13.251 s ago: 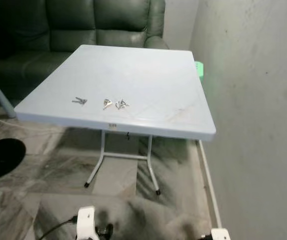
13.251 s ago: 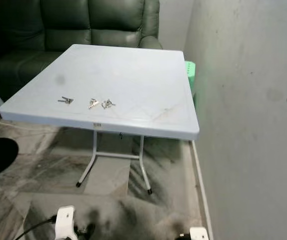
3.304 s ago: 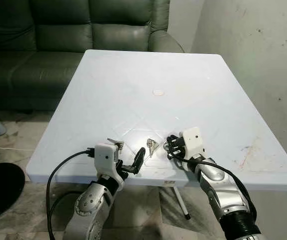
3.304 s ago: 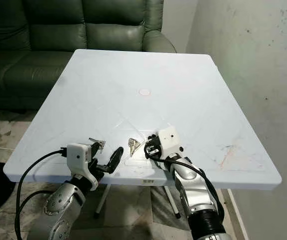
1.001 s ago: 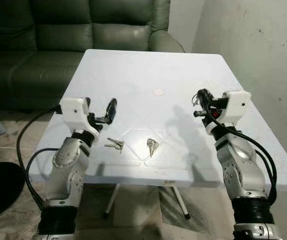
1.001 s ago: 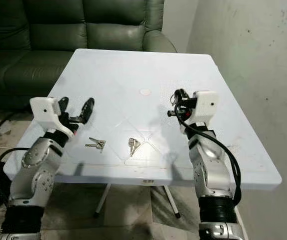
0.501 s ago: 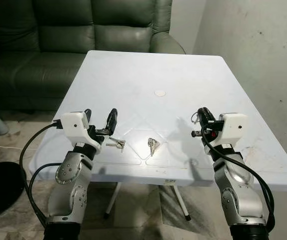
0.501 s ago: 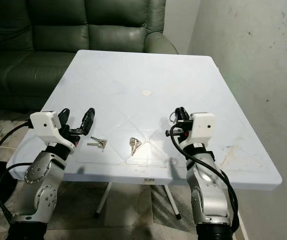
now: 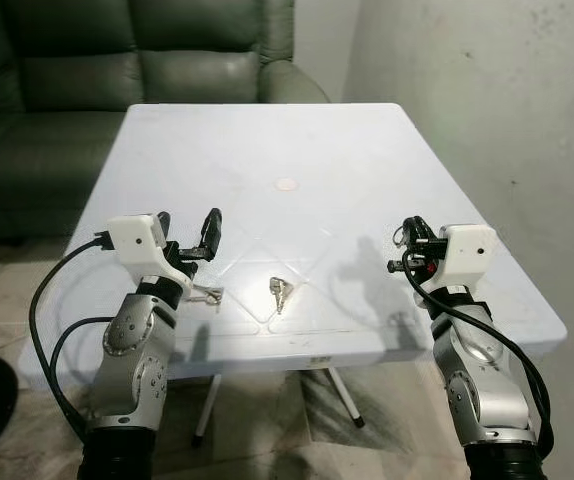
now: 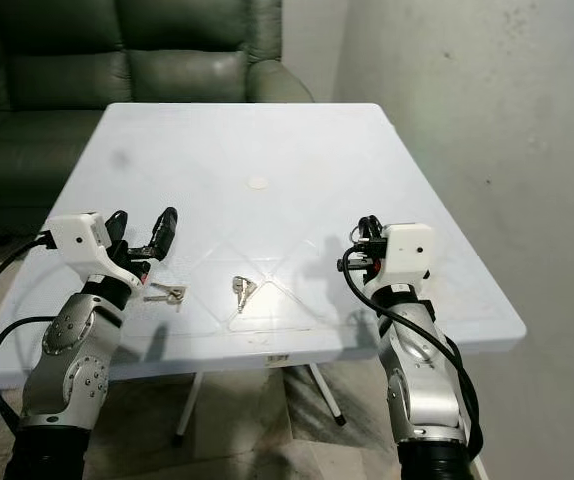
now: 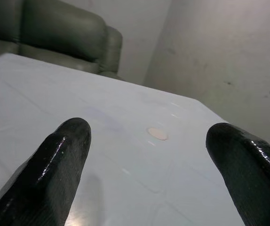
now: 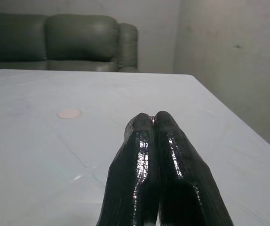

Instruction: Hang keys on a hook

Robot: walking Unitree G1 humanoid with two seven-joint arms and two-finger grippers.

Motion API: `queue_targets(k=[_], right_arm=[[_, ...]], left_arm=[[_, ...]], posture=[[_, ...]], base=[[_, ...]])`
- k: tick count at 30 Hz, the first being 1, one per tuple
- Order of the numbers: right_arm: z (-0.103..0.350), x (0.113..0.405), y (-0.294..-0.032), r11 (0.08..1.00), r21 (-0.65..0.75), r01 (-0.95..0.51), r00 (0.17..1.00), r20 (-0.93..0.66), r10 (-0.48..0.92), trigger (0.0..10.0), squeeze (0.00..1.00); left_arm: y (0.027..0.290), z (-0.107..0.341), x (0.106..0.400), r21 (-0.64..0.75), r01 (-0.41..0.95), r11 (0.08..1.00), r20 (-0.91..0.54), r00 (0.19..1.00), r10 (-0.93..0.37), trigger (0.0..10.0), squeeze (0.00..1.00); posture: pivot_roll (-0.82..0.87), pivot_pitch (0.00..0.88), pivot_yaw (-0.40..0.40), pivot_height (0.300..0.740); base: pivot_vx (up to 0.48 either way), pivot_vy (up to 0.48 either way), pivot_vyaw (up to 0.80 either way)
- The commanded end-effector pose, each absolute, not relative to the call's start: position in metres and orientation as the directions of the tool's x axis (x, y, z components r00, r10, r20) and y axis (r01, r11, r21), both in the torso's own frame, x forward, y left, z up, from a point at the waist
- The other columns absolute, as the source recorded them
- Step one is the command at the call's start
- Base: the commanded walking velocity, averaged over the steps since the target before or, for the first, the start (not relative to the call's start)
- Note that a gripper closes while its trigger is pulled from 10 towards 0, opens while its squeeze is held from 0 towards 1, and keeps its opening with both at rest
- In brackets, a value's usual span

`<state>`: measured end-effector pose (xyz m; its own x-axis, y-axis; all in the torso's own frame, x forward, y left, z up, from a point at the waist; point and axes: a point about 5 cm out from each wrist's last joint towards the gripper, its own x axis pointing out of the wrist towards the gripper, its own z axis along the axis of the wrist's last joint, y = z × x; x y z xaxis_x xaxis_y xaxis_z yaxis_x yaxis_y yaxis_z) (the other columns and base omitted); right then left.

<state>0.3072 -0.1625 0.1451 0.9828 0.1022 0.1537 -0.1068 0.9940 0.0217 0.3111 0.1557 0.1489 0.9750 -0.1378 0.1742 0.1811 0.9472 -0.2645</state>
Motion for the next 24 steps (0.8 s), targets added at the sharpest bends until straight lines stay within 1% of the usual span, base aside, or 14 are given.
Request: queue_targets(k=[1, 3, 11, 24], right_arm=[[0.146, 0.3088, -0.1613, 0.994, 0.018, -0.11, 0.983, 0.15, 0.106, 10.0, 0.0], [0.146, 0.3088, -0.1604, 0.993, 0.017, -0.115, 0.983, 0.148, 0.111, 10.0, 0.0], [0.146, 0.3083, -0.1601, 0.993, 0.013, -0.119, 0.983, 0.141, 0.116, 10.0, 0.0], [0.1456, 0.307, -0.1588, 0.993, 0.009, -0.119, 0.984, 0.133, 0.117, 10.0, 0.0]], left_arm=[[0.1565, 0.1499, 0.3135, -0.274, 0.171, 0.947, 0.166, 0.978, -0.128, 10.0, 0.0], [0.1566, 0.1496, 0.3135, -0.274, 0.161, 0.948, 0.165, 0.979, -0.119, 10.0, 0.0], [0.1585, 0.1444, 0.3138, -0.305, 0.111, 0.946, 0.12, 0.99, -0.078, 10.0, 0.0], [0.1581, 0.1417, 0.3132, -0.321, 0.096, 0.942, 0.09, 0.993, -0.071, 10.0, 0.0]], posture=[[0.01, 0.0, -0.046, 0.74], [0.01, 0.001, -0.048, 0.74], [0.01, 0.01, -0.053, 0.74], [0.01, 0.015, -0.053, 0.74]], base=[[0.0, 0.48, -0.71], [0.0, 0.48, -0.71], [0.0, 0.0, -0.71], [0.0, 0.0, -0.71]])
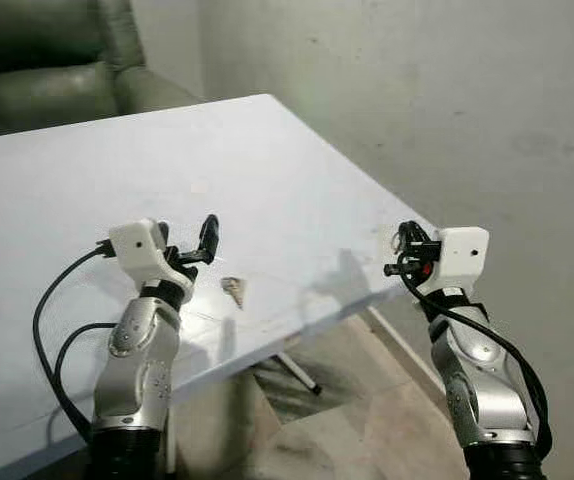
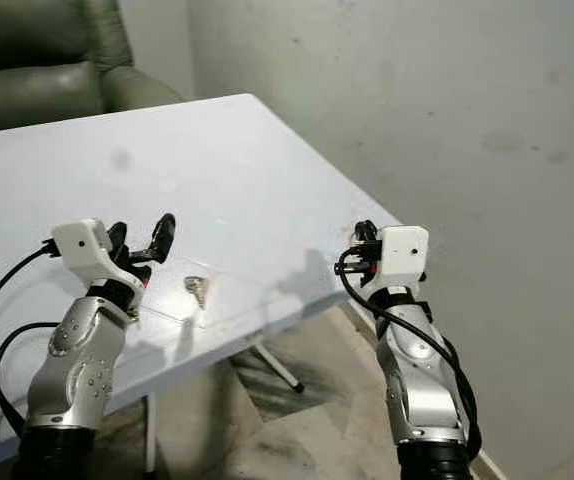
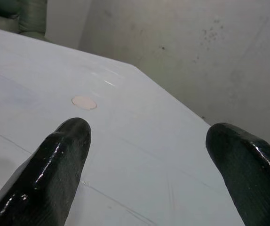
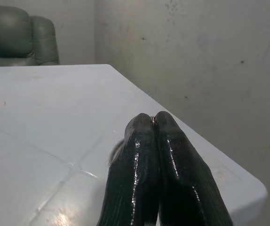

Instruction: Hang keys on a hook

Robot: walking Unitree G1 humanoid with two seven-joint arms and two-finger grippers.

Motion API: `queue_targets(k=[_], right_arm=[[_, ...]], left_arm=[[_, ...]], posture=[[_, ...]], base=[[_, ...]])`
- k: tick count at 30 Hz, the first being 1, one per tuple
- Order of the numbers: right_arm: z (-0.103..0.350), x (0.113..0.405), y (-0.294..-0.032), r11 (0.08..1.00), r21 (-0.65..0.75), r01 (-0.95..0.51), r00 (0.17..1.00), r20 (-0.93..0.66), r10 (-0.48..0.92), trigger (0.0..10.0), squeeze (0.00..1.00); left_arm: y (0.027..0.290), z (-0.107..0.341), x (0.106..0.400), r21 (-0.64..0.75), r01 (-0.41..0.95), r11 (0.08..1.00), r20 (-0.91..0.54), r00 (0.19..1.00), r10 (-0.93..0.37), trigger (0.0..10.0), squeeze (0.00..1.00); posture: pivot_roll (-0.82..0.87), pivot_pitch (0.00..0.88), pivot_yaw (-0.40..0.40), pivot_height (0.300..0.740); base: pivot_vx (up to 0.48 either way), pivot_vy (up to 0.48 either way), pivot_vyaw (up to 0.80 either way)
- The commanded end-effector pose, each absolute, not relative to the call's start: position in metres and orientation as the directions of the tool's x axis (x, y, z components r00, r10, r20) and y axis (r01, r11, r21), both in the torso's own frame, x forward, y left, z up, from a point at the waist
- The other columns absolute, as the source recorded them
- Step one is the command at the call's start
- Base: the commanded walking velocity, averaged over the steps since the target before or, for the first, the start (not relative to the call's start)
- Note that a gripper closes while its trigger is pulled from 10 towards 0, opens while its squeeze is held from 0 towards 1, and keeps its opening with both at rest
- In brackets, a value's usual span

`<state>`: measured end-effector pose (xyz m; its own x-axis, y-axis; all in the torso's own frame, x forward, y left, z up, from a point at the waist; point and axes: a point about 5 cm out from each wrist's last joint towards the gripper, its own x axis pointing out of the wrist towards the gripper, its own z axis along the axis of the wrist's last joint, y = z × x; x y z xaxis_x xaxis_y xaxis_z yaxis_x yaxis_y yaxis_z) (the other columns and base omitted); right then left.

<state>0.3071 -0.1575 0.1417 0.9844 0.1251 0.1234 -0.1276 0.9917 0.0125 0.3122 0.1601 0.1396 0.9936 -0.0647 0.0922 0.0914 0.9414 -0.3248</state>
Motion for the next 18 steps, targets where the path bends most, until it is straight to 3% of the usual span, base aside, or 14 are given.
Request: queue_targets(k=[1, 18], right_arm=[[0.146, 0.307, -0.159, 0.993, 0.009, -0.118, 0.984, 0.132, 0.116, 10.0, 0.0], [0.145, 0.309, -0.169, 0.996, -0.003, -0.091, 0.988, 0.129, 0.09, 10.0, 0.0]], left_arm=[[0.158, 0.142, 0.313, -0.317, 0.097, 0.944, 0.089, 0.993, -0.072, 10.0, 0.0], [0.16, 0.143, 0.31, -0.242, 0.122, 0.963, 0.091, 0.991, -0.102, 10.0, 0.0]], posture=[[0.01, 0.015, -0.053, 0.74], [0.02, 0.0, -0.041, 0.74]], base=[[0.0, 0.0, -0.71], [0.0, 0.0, -0.71]])
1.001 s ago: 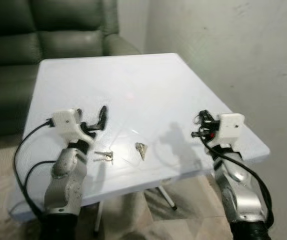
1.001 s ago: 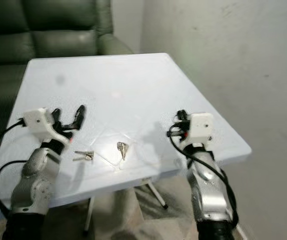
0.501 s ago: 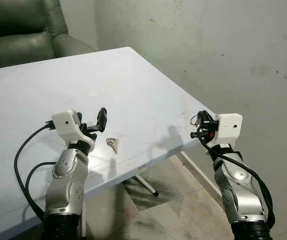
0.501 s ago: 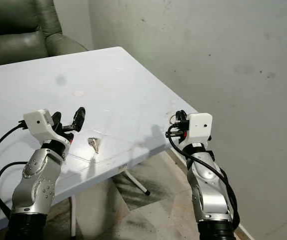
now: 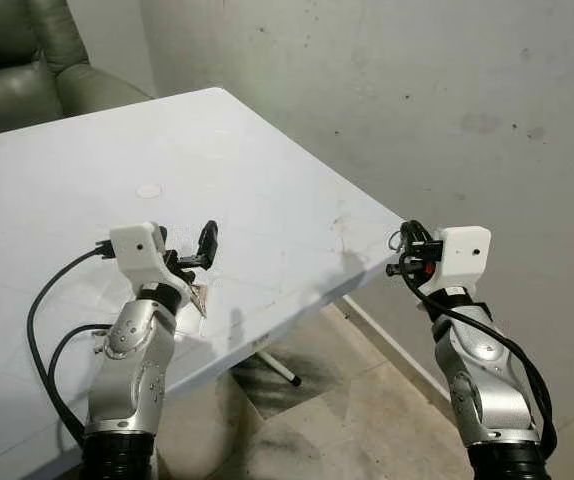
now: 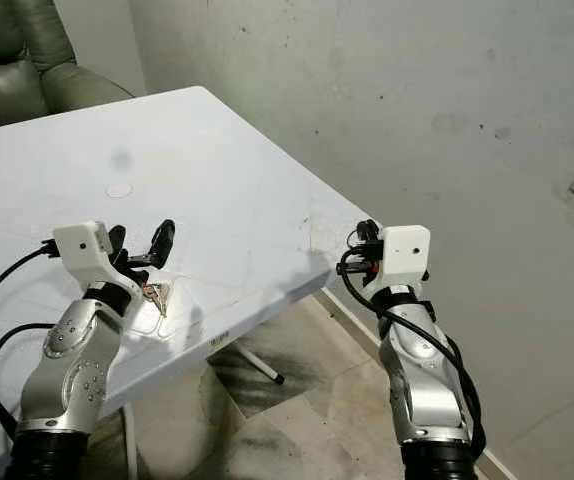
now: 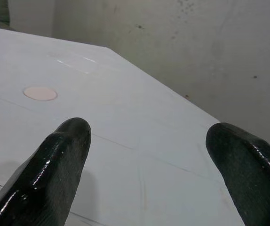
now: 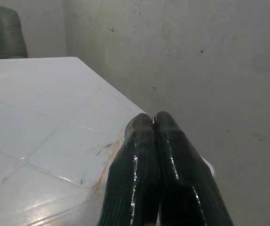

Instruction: Hang keys on a hook

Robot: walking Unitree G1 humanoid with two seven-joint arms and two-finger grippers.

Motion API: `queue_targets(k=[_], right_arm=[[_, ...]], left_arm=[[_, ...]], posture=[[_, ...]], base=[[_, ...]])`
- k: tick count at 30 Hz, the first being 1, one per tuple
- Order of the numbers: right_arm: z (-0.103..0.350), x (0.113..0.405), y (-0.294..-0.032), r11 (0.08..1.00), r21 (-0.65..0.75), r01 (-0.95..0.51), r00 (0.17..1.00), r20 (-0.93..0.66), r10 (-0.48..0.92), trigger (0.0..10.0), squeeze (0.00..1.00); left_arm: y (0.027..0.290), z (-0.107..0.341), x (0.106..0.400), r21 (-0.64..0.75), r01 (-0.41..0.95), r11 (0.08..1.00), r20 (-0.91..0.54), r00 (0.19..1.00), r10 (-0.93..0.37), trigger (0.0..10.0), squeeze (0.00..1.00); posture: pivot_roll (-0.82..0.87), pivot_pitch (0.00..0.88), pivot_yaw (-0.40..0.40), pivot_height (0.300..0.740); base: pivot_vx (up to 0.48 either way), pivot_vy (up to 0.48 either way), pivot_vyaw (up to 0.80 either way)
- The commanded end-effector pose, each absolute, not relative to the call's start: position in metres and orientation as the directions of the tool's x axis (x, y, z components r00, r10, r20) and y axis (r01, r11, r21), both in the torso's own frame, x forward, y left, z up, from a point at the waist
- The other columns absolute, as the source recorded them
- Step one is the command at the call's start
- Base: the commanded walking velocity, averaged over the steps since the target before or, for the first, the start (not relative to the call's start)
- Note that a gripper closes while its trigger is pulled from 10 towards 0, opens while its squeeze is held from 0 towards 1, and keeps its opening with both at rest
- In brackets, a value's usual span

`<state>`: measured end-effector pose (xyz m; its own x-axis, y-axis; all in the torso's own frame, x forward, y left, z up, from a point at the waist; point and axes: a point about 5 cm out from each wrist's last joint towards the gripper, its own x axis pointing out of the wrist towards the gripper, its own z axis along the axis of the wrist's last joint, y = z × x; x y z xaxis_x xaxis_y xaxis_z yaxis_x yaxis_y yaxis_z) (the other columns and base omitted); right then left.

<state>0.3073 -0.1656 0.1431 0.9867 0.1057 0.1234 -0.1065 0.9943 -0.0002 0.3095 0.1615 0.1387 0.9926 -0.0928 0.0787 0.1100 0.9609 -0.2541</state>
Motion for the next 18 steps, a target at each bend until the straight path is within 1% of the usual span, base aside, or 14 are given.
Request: queue_targets(k=[1, 9, 11, 13, 16, 18], right_arm=[[0.145, 0.3089, -0.1678, 0.996, -0.001, -0.089, 0.987, 0.131, 0.089, 10.0, 0.0], [0.1438, 0.3086, -0.1651, 0.996, 0.003, -0.093, 0.987, 0.132, 0.092, 10.0, 0.0], [0.1434, 0.3082, -0.1649, 0.996, 0.003, -0.094, 0.987, 0.131, 0.093, 10.0, 0.0], [0.143, 0.3078, -0.1644, 0.995, 0.004, -0.096, 0.987, 0.13, 0.095, 10.0, 0.0], [0.1428, 0.3076, -0.1639, 0.995, 0.005, -0.098, 0.987, 0.129, 0.096, 10.0, 0.0], [0.1421, 0.3073, -0.1623, 0.995, 0.006, -0.102, 0.987, 0.128, 0.1, 10.0, 0.0]], left_arm=[[0.1596, 0.1435, 0.3102, -0.237, 0.123, 0.964, 0.093, 0.99, -0.103, 10.0, 0.0], [0.1558, 0.1457, 0.3114, -0.236, 0.141, 0.961, 0.107, 0.987, -0.118, 10.0, 0.0], [0.1545, 0.1455, 0.3114, -0.203, 0.156, 0.967, 0.1, 0.985, -0.138, 10.0, 0.0], [0.1545, 0.1431, 0.3113, -0.195, 0.149, 0.969, 0.085, 0.987, -0.134, 10.0, 0.0], [0.154, 0.1435, 0.3112, -0.233, 0.15, 0.961, 0.099, 0.987, -0.13, 10.0, 0.0], [0.1538, 0.1435, 0.311, -0.256, 0.148, 0.955, 0.095, 0.987, -0.128, 10.0, 0.0]], posture=[[0.02, 0.0, -0.039, 0.74], [0.02, 0.0, -0.037, 0.74], [0.02, 0.0, -0.037, 0.74], [0.02, 0.0, -0.037, 0.74], [0.02, 0.0, -0.037, 0.74], [0.02, 0.0, -0.037, 0.74]], base=[[0.0, 0.0, -0.71], [0.0, 0.0, -0.71], [0.0, 0.0, -0.71], [0.0, -0.48, -0.71], [0.0, -0.48, -0.72], [0.0, 0.0, -0.71]])
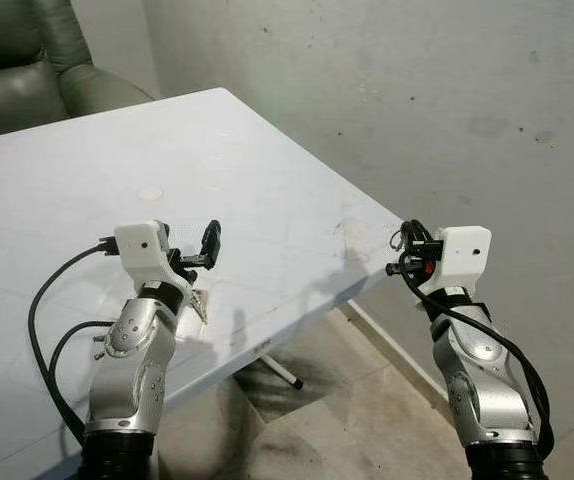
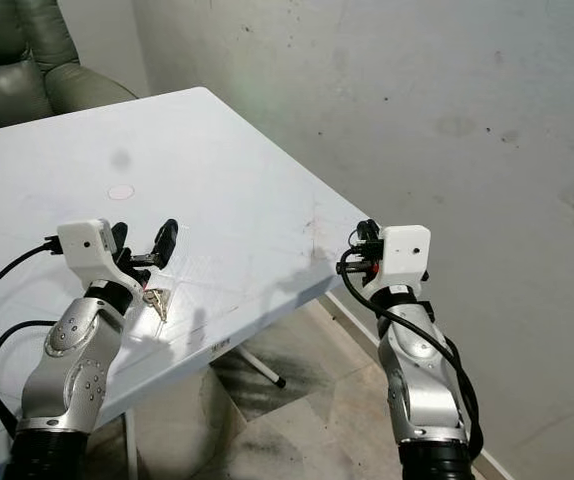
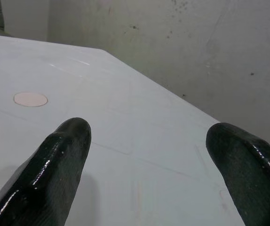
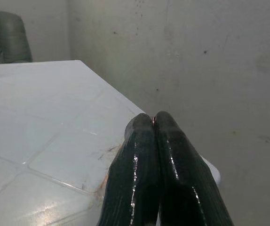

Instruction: Hang keys on a hook

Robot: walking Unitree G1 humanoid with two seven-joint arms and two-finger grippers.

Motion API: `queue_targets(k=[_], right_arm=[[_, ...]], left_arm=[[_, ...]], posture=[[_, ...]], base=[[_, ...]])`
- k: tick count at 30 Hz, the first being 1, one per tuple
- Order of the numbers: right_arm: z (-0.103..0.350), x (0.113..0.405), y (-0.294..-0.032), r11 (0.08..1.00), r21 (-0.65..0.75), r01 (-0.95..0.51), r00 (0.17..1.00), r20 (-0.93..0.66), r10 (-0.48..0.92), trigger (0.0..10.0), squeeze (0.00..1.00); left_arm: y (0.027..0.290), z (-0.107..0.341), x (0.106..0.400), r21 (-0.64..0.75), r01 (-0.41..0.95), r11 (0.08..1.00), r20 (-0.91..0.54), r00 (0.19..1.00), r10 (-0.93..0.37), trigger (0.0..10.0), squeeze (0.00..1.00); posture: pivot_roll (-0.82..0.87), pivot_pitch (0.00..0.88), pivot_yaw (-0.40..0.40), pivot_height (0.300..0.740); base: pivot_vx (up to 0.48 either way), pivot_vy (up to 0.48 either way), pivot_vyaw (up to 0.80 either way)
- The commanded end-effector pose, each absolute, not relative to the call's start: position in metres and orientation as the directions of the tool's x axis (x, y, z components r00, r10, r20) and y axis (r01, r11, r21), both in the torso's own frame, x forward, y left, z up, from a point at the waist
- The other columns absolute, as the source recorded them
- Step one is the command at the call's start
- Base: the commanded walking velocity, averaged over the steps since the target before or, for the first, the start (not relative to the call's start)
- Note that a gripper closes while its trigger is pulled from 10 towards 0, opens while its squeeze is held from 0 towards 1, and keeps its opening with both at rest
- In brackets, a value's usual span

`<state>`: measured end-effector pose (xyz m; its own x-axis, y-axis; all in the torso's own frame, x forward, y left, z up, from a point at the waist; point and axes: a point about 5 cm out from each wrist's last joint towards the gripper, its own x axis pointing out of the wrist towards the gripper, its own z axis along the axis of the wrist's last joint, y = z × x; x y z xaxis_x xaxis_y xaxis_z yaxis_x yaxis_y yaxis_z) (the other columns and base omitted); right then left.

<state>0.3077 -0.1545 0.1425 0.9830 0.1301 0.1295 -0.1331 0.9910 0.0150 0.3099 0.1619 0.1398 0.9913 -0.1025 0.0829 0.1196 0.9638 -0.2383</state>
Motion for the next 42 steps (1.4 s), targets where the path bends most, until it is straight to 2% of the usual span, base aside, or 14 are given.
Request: queue_targets(k=[1, 42], right_arm=[[0.1421, 0.3073, -0.1623, 0.995, 0.006, -0.102, 0.987, 0.128, 0.1, 10.0, 0.0], [0.1407, 0.3081, -0.1588, 0.993, 0.006, -0.12, 0.985, 0.124, 0.118, 10.0, 0.0]], left_arm=[[0.1538, 0.1435, 0.311, -0.256, 0.148, 0.955, 0.095, 0.987, -0.128, 10.0, 0.0], [0.1541, 0.1419, 0.3115, -0.269, 0.122, 0.955, 0.071, 0.992, -0.106, 10.0, 0.0]], posture=[[0.02, 0.0, -0.037, 0.74], [0.04, 0.0, -0.047, 0.74]], base=[[0.0, 0.0, -0.71], [0.0, 0.0, -0.71]])
